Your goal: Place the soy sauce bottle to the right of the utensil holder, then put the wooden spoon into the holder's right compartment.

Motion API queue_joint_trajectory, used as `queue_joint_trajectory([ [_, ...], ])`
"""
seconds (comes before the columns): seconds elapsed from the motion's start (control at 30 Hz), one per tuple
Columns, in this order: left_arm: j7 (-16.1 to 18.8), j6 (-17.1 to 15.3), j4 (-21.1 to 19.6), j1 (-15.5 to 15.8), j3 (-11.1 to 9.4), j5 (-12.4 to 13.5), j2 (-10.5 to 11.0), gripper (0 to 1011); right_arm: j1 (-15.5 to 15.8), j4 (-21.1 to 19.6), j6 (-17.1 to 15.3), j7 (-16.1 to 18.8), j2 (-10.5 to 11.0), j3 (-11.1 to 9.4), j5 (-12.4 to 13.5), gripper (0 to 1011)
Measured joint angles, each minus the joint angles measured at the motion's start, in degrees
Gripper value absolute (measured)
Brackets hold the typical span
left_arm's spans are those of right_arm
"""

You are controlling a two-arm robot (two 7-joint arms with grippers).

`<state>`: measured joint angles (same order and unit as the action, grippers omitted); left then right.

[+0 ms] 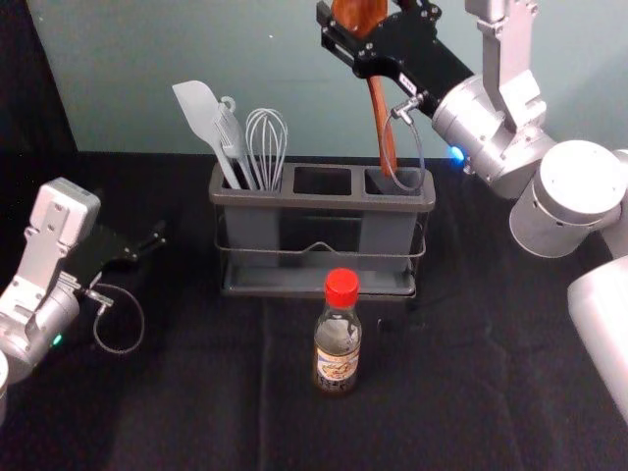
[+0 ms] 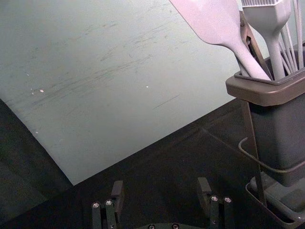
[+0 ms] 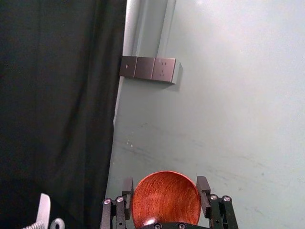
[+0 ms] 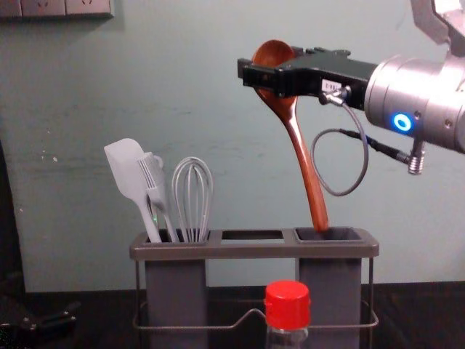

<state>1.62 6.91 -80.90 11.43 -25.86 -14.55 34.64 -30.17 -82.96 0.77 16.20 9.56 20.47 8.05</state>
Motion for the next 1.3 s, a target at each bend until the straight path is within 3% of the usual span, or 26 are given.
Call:
queue_joint_trajectory([
  [0.47,0.0,0.0,0.0,0.0,0.0,0.0,0.0,1005,1.3,1.6,0.8,0.5,-0.1,-0.3,-0.2,828],
  [1.3,0.0,0.0,0.0,0.0,0.0,0.0,0.0,1005,10.0,-3.2,-0.5,1.3,3.2,-1.6,1.4,828],
])
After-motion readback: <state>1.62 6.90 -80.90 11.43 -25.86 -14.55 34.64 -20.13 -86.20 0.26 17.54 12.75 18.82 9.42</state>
